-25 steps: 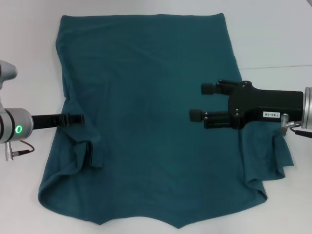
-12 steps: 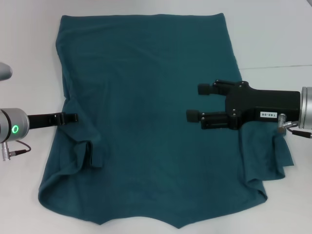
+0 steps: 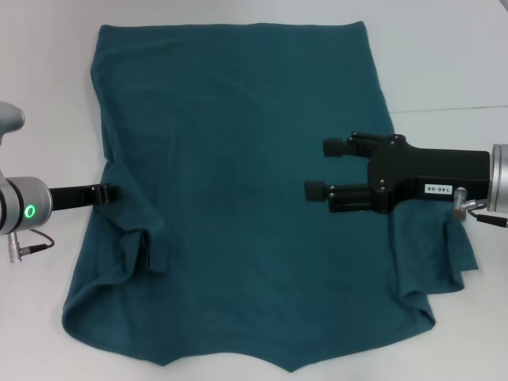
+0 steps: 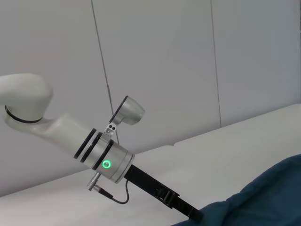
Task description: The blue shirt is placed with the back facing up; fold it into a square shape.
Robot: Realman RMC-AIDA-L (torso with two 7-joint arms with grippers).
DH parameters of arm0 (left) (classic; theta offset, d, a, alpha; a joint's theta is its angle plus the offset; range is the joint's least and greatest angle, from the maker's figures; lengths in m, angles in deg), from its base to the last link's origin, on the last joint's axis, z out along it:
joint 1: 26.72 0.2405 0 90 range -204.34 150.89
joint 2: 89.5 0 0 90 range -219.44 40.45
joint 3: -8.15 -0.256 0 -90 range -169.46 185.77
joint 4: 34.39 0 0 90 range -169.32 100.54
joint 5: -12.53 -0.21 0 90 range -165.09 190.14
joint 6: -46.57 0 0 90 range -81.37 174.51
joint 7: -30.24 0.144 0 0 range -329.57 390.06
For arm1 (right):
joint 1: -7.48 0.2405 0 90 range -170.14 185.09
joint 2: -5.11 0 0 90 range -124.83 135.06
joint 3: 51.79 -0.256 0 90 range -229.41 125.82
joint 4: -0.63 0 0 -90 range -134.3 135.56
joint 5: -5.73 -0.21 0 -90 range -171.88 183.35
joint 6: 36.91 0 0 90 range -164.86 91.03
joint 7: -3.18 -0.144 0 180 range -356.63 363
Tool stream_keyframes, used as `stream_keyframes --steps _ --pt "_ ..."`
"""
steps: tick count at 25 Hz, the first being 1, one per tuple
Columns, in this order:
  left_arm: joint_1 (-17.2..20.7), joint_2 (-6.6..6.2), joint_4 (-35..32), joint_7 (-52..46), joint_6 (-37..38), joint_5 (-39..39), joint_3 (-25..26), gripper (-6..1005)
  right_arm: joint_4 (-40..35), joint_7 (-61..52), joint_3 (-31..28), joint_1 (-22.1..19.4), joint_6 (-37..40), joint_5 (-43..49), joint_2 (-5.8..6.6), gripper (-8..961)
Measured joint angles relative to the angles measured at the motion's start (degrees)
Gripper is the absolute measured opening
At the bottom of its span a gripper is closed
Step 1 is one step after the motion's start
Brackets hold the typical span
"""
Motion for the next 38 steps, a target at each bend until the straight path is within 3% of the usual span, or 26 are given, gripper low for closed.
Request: stream_keyframes --steps 10,13,18,29,38 --pt "0.1 0.29 0.0 0.6 -0.8 -0.2 -0.2 312 0.2 0.0 0.0 0.0 0.1 0.0 0.00 940" --pt "0.6 0.27 -0.7 0.7 -0.6 0.0 0.4 90 0.7 0.0 0.0 0.2 0.0 0.0 0.05 940" --pt "1.7 0.12 -2.0 -0.2 1.0 0.5 2.1 80 0.6 0.0 -0.1 0.4 0.0 0.0 0.09 940" --pt "1.6 -0.04 -1.5 -5.4 0.4 0.3 3.3 514 0.4 0.0 0.0 1.0 0.1 -0.1 0.09 940" --pt "0.4 0.08 1.4 -6.4 -2.3 0.3 3.3 715 0.6 0.0 0.1 1.1 0.1 -0.1 0.06 940"
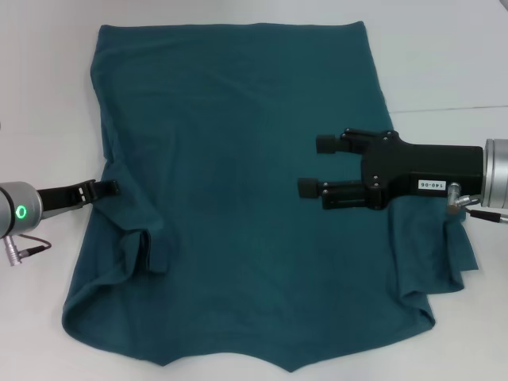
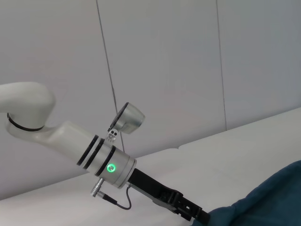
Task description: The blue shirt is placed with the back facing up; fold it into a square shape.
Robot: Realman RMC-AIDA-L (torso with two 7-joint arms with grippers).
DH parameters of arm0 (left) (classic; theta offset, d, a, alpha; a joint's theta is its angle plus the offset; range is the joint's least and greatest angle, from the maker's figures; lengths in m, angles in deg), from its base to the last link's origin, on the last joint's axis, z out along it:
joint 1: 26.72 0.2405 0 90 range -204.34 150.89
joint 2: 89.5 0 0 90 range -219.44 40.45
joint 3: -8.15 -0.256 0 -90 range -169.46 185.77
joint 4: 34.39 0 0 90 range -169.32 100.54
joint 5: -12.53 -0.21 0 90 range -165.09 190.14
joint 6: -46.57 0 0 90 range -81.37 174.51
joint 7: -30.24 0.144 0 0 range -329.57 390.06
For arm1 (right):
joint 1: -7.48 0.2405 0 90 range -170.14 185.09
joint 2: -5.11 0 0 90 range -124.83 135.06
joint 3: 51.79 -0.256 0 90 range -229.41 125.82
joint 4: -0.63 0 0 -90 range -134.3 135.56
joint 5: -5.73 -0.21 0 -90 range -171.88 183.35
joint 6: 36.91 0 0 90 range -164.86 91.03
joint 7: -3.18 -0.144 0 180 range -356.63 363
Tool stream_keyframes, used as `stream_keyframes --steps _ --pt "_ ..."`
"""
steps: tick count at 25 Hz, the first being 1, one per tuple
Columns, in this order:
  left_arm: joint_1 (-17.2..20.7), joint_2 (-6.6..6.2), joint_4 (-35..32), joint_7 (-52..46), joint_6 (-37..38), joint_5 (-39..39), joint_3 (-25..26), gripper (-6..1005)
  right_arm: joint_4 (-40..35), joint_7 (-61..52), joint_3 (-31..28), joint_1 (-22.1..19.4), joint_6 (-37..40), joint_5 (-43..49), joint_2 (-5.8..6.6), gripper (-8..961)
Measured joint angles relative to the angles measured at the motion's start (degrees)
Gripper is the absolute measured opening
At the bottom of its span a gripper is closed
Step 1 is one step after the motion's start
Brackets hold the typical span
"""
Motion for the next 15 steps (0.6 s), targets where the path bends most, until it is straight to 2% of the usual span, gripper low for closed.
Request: stream_keyframes --steps 4,15 --pt "-0.4 0.07 0.4 0.0 -0.8 -0.1 -0.2 806 0.0 0.0 0.1 0.1 -0.1 0.0 -0.05 940" --pt "-1.3 0.16 1.5 0.2 -1.3 -0.2 -0.5 807 0.1 0.0 0.5 0.5 -0.4 0.0 -0.06 939"
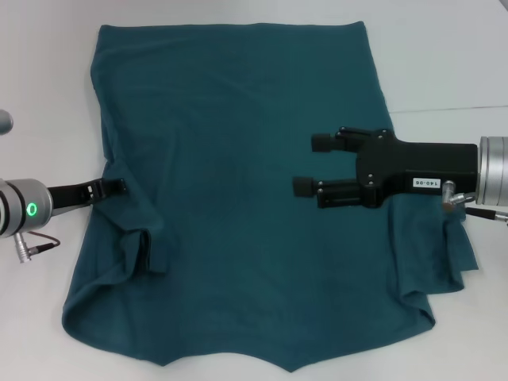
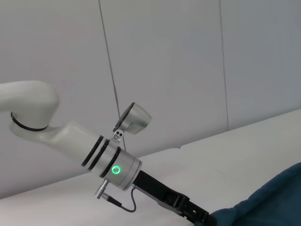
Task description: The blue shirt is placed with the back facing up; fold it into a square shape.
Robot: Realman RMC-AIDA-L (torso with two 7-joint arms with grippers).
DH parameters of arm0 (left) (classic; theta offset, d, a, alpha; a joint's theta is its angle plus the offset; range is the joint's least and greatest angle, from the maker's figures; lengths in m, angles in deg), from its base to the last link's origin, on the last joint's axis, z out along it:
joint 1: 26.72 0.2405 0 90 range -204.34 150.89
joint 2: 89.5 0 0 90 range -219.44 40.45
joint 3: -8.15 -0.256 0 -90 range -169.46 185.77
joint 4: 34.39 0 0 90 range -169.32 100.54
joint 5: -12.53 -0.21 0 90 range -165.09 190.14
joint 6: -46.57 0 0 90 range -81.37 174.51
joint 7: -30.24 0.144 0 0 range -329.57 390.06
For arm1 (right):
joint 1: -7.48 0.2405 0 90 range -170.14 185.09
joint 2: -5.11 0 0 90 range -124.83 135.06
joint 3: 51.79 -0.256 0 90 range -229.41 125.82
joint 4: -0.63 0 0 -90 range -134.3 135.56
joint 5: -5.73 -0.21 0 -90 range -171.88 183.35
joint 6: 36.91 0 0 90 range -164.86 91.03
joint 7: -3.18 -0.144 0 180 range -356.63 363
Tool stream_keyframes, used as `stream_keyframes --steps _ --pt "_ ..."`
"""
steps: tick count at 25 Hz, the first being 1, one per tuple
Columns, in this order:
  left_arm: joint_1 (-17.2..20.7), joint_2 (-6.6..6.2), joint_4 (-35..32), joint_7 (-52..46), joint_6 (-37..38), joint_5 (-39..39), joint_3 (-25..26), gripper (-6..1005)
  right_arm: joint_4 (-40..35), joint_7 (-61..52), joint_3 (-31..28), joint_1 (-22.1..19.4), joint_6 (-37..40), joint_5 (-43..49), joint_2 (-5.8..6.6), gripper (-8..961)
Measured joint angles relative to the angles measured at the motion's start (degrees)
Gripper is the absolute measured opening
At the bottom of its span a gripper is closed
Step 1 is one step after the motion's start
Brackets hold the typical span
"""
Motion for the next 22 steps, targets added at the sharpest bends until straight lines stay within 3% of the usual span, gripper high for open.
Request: stream_keyframes --steps 16,19,22 --pt "-0.1 0.31 -0.2 3.3 1.2 0.6 0.0 729 0.0 -0.3 0.0 -0.3 0.1 0.0 0.00 939" --pt "0.2 0.98 -1.3 3.5 1.2 0.6 0.0 514 0.0 -0.4 0.0 -0.4 0.1 0.0 0.00 939" --pt "0.3 1.24 -1.7 3.9 1.1 0.6 0.0 392 0.2 -0.4 0.0 -0.5 0.3 0.0 0.00 939"
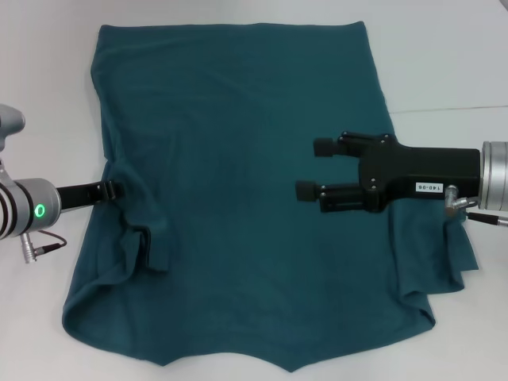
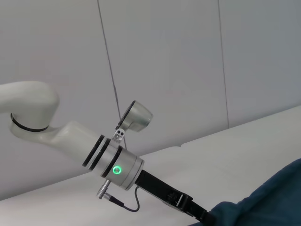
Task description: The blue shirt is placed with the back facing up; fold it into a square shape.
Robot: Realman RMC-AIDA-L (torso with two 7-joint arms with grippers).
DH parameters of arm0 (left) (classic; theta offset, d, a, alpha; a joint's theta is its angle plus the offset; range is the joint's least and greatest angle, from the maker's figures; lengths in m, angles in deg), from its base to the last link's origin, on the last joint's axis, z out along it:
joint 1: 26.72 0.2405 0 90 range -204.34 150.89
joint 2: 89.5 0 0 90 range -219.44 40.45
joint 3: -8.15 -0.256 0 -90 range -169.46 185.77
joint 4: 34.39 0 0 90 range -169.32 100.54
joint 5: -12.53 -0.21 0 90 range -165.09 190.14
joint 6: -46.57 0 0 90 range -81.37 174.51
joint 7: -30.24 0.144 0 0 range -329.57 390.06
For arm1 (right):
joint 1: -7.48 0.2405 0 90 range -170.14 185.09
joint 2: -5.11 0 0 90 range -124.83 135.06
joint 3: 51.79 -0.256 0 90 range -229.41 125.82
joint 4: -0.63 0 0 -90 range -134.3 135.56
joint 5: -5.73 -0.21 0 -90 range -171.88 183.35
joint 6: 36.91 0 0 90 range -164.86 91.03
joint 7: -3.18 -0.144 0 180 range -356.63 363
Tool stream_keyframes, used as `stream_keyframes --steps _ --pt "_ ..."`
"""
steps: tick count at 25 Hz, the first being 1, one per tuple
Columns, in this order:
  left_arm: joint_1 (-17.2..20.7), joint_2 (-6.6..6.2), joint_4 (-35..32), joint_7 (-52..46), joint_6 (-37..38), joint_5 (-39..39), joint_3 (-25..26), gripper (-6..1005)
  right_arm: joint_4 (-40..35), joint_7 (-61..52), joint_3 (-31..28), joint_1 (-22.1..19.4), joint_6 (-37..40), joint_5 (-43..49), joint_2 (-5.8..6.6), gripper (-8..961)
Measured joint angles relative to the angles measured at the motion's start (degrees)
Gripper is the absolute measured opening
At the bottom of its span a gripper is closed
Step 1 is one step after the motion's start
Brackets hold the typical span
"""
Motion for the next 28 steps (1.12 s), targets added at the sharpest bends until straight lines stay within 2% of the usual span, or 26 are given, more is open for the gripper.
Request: stream_keyframes --steps 8,14,22,28 --pt "0.1 0.56 -0.9 1.1 0.0 0.5 0.0 94 0.5 0.0 0.0 0.0 0.1 0.0 0.00 939" --pt "-0.2 1.17 -2.1 2.4 0.8 2.0 0.0 77 0.5 0.1 -0.2 0.0 0.1 0.0 0.00 939" --pt "-2.4 1.20 -2.0 2.0 1.9 2.1 0.0 69 1.2 0.4 -0.3 0.0 0.0 -0.3 0.02 939" --pt "-3.8 1.73 -1.8 2.4 3.6 2.1 0.0 75 1.2 0.6 -0.4 0.0 -0.2 -0.4 0.09 939"
